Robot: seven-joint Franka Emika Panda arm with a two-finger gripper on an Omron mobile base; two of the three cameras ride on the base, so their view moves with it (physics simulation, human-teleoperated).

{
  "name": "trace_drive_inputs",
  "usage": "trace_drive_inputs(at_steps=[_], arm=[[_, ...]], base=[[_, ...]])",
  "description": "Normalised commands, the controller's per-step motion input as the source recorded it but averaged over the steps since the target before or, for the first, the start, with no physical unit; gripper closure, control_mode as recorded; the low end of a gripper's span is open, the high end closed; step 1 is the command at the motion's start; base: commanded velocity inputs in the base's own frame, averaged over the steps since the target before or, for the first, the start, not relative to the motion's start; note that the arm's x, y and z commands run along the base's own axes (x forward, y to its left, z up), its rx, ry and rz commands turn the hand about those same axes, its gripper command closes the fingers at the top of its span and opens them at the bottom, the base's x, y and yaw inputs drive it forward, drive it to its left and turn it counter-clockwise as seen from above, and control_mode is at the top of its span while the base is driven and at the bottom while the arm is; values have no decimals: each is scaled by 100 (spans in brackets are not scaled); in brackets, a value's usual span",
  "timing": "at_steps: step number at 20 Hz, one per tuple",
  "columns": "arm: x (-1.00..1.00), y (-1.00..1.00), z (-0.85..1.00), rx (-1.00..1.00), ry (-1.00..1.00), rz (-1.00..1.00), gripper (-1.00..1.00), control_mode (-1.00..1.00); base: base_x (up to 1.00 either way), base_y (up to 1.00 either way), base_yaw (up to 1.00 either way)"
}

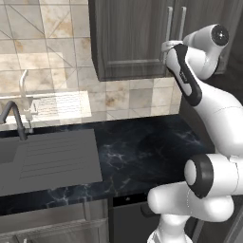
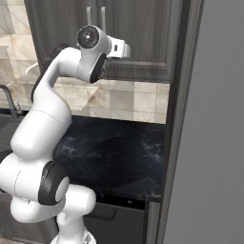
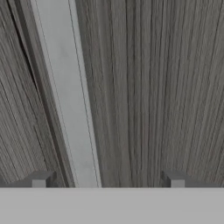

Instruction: Open the cabinet and move the ladle to the pot. Then close the cabinet.

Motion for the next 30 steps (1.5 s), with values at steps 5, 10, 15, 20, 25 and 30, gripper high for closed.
trace_drive_inputs(at_steps=[5,10,15,20,25,30], arm=[[38,4,-9,0,-6,0,100,-100],[26,0,0,0,-5,0,100,-100],[17,24,0,0,0,0,100,-100],[0,36,0,12,0,0,100,-100],[22,5,0,16,2,2,100,-100],[7,-41,-7,10,0,16,100,-100]], base=[[0,0,0],[0,0,0],[0,0,0],[0,0,0],[0,0,0],[0,0,0]])
